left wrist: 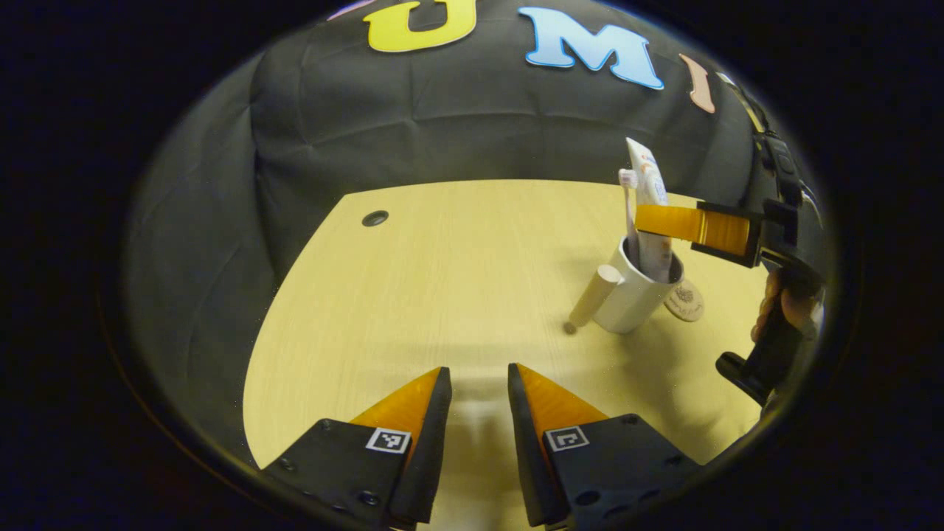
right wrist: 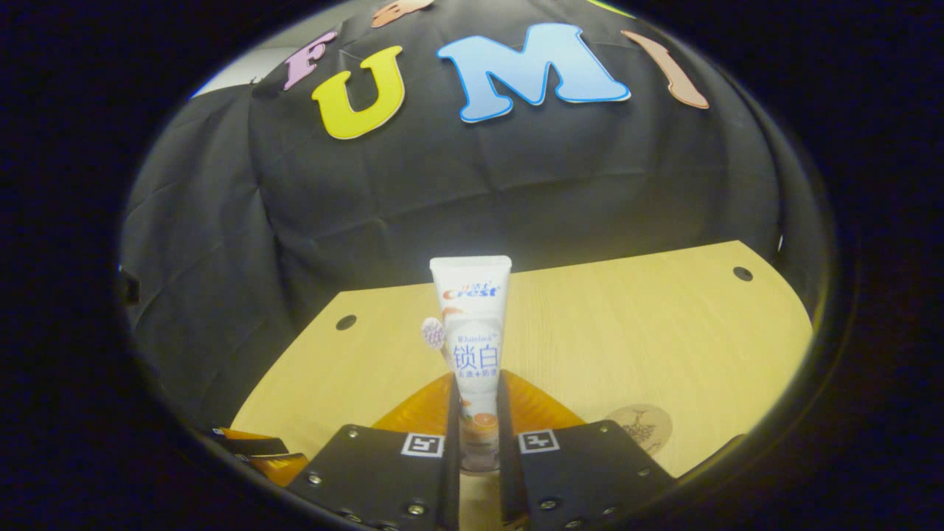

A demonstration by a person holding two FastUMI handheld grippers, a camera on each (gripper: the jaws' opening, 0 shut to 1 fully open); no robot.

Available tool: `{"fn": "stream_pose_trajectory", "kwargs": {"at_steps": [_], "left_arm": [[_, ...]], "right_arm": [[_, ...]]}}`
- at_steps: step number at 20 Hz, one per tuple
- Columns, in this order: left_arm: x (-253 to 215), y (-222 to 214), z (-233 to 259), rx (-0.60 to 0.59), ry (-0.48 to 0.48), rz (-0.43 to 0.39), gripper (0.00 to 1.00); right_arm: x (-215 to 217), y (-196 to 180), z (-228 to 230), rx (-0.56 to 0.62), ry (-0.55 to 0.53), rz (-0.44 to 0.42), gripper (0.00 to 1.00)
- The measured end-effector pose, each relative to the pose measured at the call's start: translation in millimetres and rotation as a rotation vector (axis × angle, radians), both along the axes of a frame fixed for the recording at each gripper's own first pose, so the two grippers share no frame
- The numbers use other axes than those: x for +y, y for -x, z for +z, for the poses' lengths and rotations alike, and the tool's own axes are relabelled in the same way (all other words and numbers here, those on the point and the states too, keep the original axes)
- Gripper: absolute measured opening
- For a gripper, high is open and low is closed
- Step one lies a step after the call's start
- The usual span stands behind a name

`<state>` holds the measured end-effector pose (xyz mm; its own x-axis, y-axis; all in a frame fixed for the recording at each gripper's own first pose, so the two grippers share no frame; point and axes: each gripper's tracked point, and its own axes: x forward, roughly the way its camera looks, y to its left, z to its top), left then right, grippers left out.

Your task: Put the toothbrush and toothpaste on the desktop into the cup, then pick up the cup and place it on the coaster on the desktop.

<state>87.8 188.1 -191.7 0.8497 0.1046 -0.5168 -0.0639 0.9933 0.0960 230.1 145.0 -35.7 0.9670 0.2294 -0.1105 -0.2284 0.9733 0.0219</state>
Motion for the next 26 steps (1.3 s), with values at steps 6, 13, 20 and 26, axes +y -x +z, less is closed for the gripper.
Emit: {"fn": "stream_pose_trajectory", "kwargs": {"at_steps": [6,13,20,26], "left_arm": [[-28,-16,1,0.009,-0.026,-0.127,0.52],[-59,-43,-6,0.079,-0.112,-0.363,0.65],[-74,-74,-13,0.195,-0.298,-0.620,0.58],[-90,-88,-17,0.271,-0.386,-0.776,0.58]], "right_arm": [[1,25,9,-0.017,-0.003,0.018,0.65],[-25,60,44,-0.083,-0.069,-0.005,0.81],[-99,91,40,-0.069,-0.138,-0.135,0.81],[-157,115,-6,0.020,-0.128,-0.260,0.81]]}}
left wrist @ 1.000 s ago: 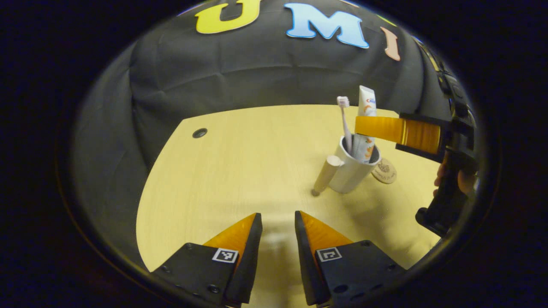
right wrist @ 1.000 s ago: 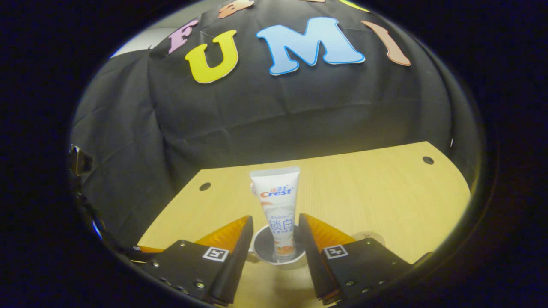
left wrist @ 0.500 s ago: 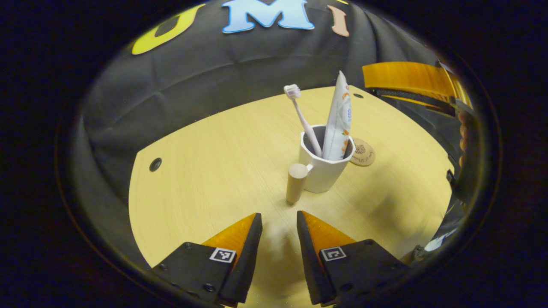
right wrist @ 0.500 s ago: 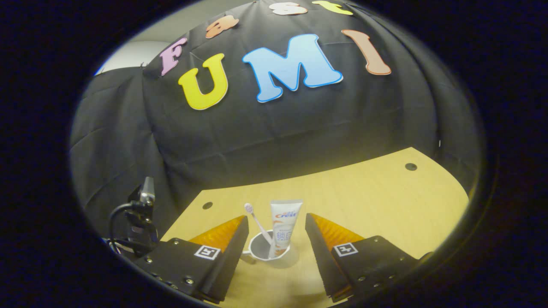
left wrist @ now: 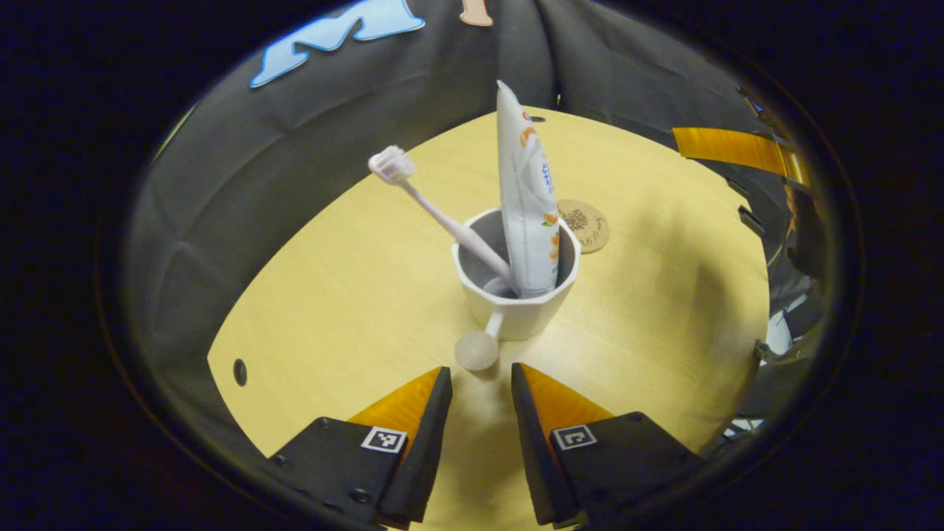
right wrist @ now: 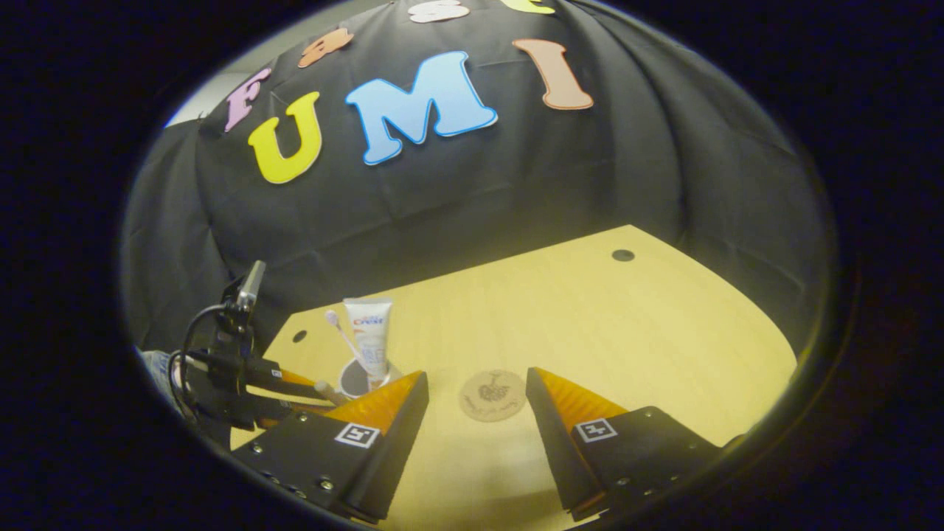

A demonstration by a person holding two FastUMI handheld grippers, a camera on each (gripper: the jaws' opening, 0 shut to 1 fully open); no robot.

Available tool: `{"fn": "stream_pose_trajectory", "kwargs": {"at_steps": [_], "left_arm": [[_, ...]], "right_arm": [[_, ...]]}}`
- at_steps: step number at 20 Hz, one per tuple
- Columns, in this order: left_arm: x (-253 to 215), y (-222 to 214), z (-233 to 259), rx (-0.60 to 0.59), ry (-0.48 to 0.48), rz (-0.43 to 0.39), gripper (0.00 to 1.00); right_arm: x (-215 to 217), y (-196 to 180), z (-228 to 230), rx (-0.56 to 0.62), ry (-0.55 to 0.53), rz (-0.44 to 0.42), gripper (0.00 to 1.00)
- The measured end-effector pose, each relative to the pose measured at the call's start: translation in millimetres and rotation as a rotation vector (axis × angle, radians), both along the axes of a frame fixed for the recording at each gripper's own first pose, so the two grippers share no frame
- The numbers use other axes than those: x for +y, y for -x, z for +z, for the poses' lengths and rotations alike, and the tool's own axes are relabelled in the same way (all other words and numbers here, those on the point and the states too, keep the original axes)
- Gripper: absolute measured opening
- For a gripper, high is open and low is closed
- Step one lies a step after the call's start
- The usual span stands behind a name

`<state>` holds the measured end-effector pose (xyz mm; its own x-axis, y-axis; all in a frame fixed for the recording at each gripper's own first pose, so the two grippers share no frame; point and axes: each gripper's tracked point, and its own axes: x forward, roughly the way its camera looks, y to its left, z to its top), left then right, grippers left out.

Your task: Put the toothbrush and toothpaste on the desktop into the cup, then pick up the cup and place it on the coaster on the desktop.

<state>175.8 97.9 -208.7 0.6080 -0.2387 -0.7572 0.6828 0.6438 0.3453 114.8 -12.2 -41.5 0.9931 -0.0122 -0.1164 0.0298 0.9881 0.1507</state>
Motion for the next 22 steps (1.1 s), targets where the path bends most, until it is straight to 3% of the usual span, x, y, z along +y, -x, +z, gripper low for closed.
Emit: {"fn": "stream_pose_trajectory", "kwargs": {"at_steps": [1,2,3,5,7,8,11,13,14,15,17,18,20,22], "left_arm": [[0,-2,1,0.012,-0.017,-0.016,0.65],[-2,-5,-2,0.024,-0.034,-0.035,0.65],[-4,-8,-3,0.036,-0.050,-0.054,0.58],[-7,-12,-7,0.054,-0.078,-0.093,0.58],[-13,-13,-9,0.078,-0.094,-0.126,0.65],[-17,-15,-10,0.085,-0.103,-0.137,0.58],[-28,-17,-12,0.109,-0.104,-0.158,0.58],[-36,-19,-8,0.120,-0.095,-0.160,0.53],[-36,-17,-7,0.127,-0.095,-0.162,0.30],[-37,-15,-3,0.130,-0.091,-0.165,0.36],[-41,-16,8,0.123,-0.073,-0.164,0.38],[-39,-16,10,0.124,-0.062,-0.159,0.28],[-31,-17,18,0.116,-0.048,-0.151,0.34],[-33,-18,20,0.099,-0.036,-0.143,0.28]], "right_arm": [[-3,2,-8,0.015,-0.007,-0.015,0.81],[-8,7,-18,0.029,-0.015,-0.027,0.81],[-10,11,-22,0.042,-0.021,-0.035,0.81],[-15,14,-30,0.064,-0.019,-0.048,0.81],[-16,16,-35,0.079,-0.020,-0.054,0.81],[-16,16,-36,0.085,-0.028,-0.055,0.81],[-14,15,-43,0.106,-0.042,-0.052,0.81],[-14,16,-48,0.119,-0.044,-0.048,0.81],[-14,16,-51,0.127,-0.047,-0.047,0.81],[-14,15,-54,0.134,-0.055,-0.046,0.81],[-14,14,-59,0.149,-0.074,-0.041,0.81],[-14,15,-62,0.154,-0.078,-0.042,0.77],[-16,16,-63,0.157,-0.072,-0.045,0.81],[-19,15,-62,0.157,-0.070,-0.049,0.81]]}}
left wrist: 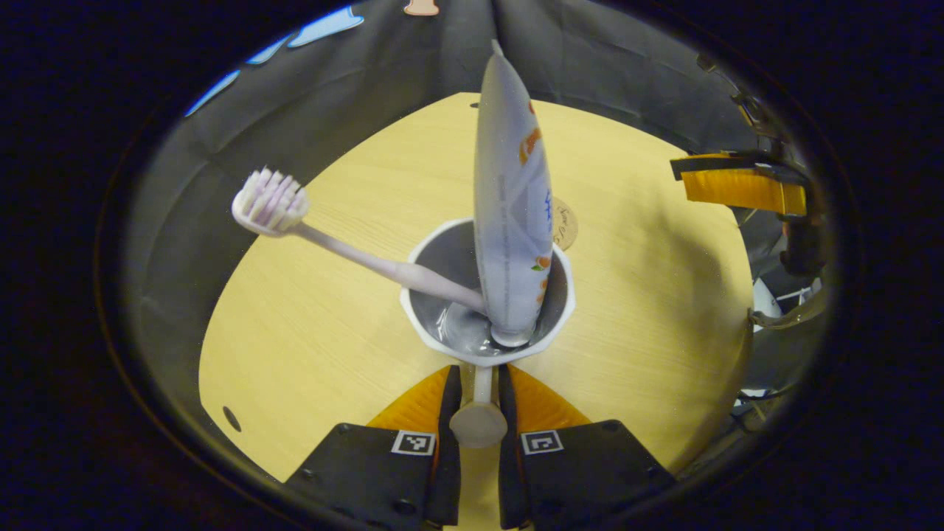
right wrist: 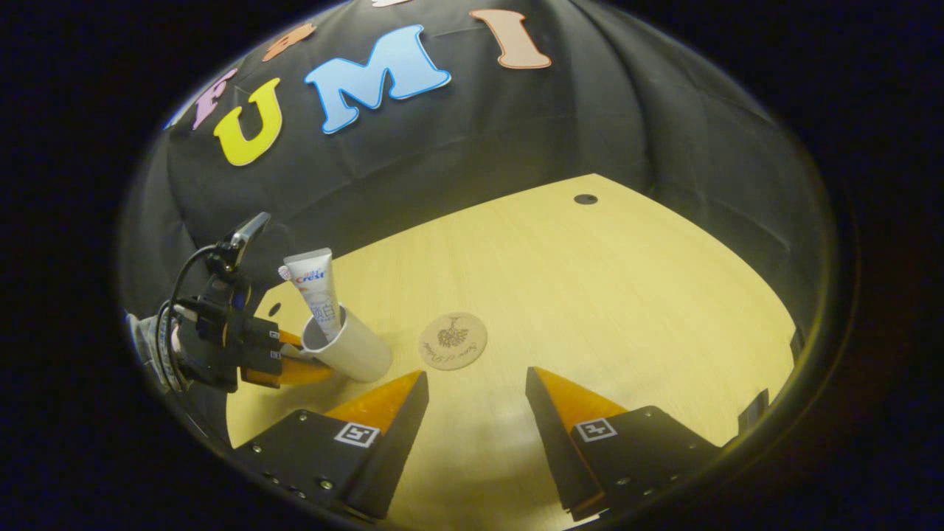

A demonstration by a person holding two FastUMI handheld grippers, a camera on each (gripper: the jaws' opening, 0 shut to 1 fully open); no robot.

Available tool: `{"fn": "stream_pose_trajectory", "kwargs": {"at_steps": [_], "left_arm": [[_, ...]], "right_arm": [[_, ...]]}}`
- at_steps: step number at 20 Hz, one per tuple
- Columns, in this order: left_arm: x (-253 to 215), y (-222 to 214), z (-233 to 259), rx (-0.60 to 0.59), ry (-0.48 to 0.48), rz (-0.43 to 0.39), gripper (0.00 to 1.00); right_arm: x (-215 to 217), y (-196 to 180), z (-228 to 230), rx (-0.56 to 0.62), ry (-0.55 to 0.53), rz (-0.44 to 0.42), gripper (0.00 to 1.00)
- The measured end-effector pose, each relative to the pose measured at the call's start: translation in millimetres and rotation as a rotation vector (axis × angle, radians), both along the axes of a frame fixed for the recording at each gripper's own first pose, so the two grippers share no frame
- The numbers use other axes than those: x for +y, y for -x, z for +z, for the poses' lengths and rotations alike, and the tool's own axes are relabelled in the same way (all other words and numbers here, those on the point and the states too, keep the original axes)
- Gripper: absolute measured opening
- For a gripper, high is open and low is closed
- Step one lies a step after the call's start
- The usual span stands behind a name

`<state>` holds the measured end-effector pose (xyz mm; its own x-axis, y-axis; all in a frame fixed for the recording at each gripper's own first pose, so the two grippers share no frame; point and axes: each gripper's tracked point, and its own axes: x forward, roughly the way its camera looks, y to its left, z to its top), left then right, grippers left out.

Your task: Put the toothbrush and toothpaste on the desktop into the cup, then pick up the cup and place it on the coaster on the desktop.

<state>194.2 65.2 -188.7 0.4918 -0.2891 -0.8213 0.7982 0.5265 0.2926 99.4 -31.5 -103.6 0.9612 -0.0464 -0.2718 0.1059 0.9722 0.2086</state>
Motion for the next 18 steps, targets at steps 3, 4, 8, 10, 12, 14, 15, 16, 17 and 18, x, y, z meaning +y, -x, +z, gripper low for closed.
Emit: {"fn": "stream_pose_trajectory", "kwargs": {"at_steps": [3,4,8,10,12,14,15,16,17,18], "left_arm": [[-2,-6,12,-0.025,0.014,-0.002,0.27],[-4,-7,15,-0.024,0.015,-0.011,0.27],[-32,-7,21,-0.021,0.046,-0.035,0.28],[-46,-9,25,-0.020,0.064,-0.057,0.27],[-54,-16,31,-0.028,0.058,-0.084,0.28],[-57,-21,39,-0.024,0.054,-0.111,0.28],[-58,-24,42,-0.019,0.049,-0.123,0.27],[-59,-28,46,-0.012,0.047,-0.134,0.27],[-60,-30,47,-0.007,0.045,-0.143,0.27],[-61,-32,51,-0.002,0.044,-0.149,0.28]], "right_arm": [[-3,0,-1,0.002,-0.001,-0.003,0.81],[-3,0,-1,0.004,-0.001,-0.003,0.81],[-7,0,0,0.005,-0.005,-0.006,0.81],[-12,1,0,0.005,-0.008,-0.013,0.81],[-19,3,1,0.004,-0.017,-0.026,0.81],[-27,7,1,0.002,-0.022,-0.041,0.81],[-32,8,2,0.001,-0.026,-0.050,0.81],[-37,11,2,0.000,-0.030,-0.060,0.81],[-42,12,2,0.000,-0.035,-0.070,0.81],[-46,14,2,-0.002,-0.040,-0.078,0.81]]}}
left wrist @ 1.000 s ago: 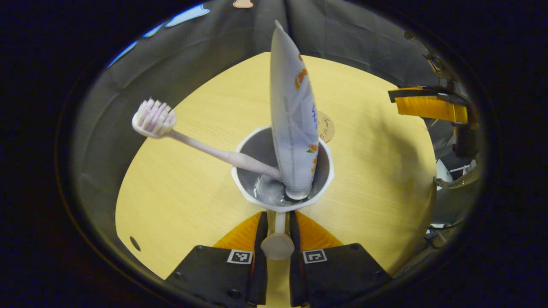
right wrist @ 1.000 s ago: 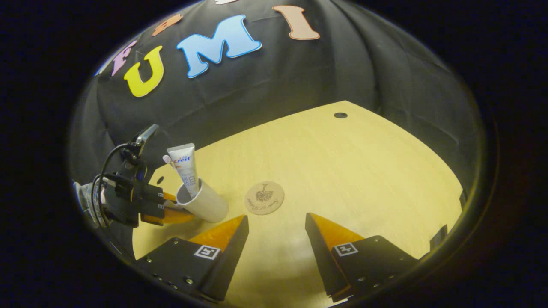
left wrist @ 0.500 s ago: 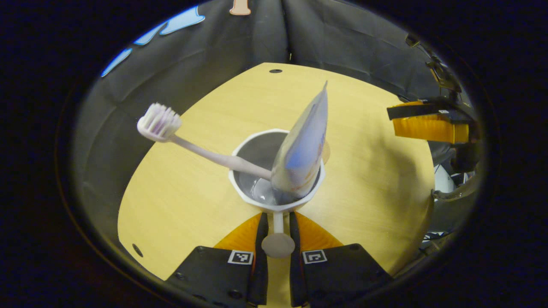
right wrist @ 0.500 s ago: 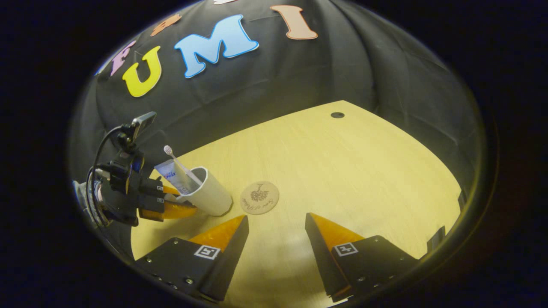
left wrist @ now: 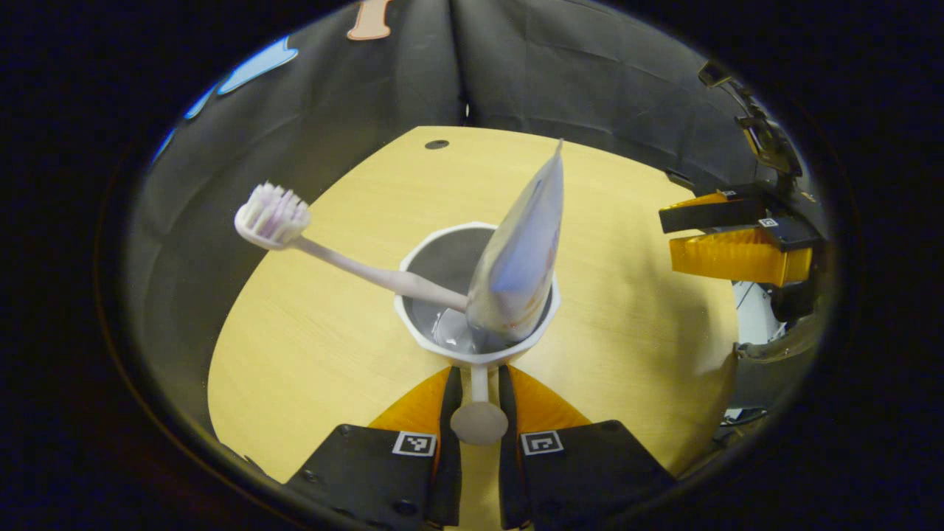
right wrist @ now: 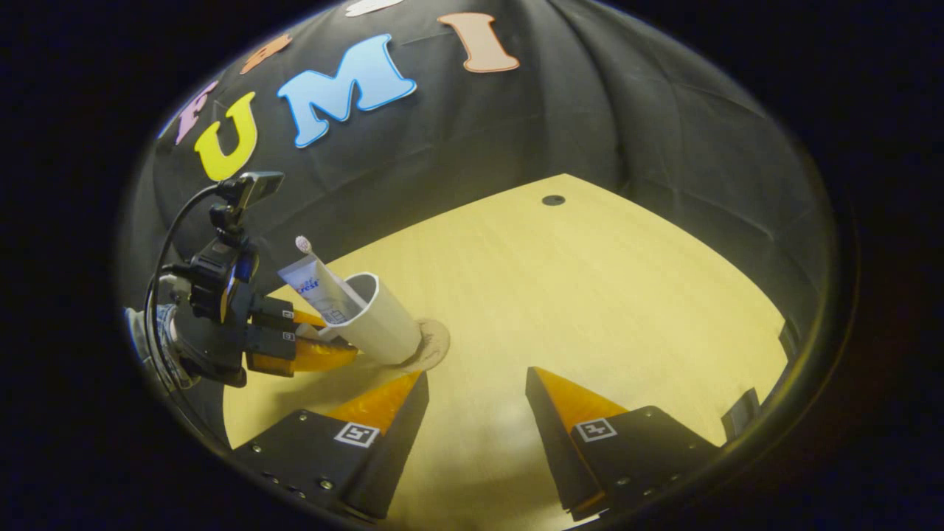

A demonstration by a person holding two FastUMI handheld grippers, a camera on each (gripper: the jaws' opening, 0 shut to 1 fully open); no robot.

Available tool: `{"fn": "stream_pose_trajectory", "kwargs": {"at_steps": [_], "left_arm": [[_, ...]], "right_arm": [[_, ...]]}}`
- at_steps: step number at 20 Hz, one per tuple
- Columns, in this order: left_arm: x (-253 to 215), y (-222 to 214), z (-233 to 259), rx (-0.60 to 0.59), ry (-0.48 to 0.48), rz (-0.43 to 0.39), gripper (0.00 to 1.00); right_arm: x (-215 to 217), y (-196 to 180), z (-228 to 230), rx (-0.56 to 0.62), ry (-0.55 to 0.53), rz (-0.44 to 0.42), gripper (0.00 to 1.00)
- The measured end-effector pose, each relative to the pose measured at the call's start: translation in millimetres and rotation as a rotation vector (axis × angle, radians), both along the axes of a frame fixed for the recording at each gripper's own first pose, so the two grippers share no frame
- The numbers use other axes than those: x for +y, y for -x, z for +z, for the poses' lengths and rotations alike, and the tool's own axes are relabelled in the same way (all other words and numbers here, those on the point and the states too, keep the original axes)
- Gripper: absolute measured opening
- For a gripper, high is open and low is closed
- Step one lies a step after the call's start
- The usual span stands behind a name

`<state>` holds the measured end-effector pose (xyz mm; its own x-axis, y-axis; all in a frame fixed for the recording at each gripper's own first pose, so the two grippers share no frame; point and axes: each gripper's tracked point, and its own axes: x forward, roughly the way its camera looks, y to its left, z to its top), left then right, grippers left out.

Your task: Put the toothbrush and toothpaste on the desktop into the cup, then pick up the cup and place it on the coaster on the desktop.

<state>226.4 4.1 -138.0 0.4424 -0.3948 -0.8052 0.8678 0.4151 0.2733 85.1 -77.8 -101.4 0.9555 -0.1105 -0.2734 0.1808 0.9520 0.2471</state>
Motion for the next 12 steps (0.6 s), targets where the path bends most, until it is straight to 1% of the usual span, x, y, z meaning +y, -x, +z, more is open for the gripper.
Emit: {"fn": "stream_pose_trajectory", "kwargs": {"at_steps": [3,8,9,10,12], "left_arm": [[6,-12,14,0.011,-0.008,-0.013,0.28],[8,-20,15,0.022,-0.024,-0.002,0.28],[10,-21,14,0.029,-0.033,0.004,0.28],[11,-23,15,0.029,-0.033,0.006,0.28],[12,-23,16,0.030,-0.034,0.012,0.28]], "right_arm": [[-12,5,-1,0.000,-0.015,-0.026,0.81],[-22,13,-9,0.011,-0.035,-0.043,0.81],[-23,13,-9,0.013,-0.036,-0.043,0.77],[-24,15,-10,0.015,-0.038,-0.043,0.81],[-24,15,-11,0.017,-0.042,-0.043,0.81]]}}
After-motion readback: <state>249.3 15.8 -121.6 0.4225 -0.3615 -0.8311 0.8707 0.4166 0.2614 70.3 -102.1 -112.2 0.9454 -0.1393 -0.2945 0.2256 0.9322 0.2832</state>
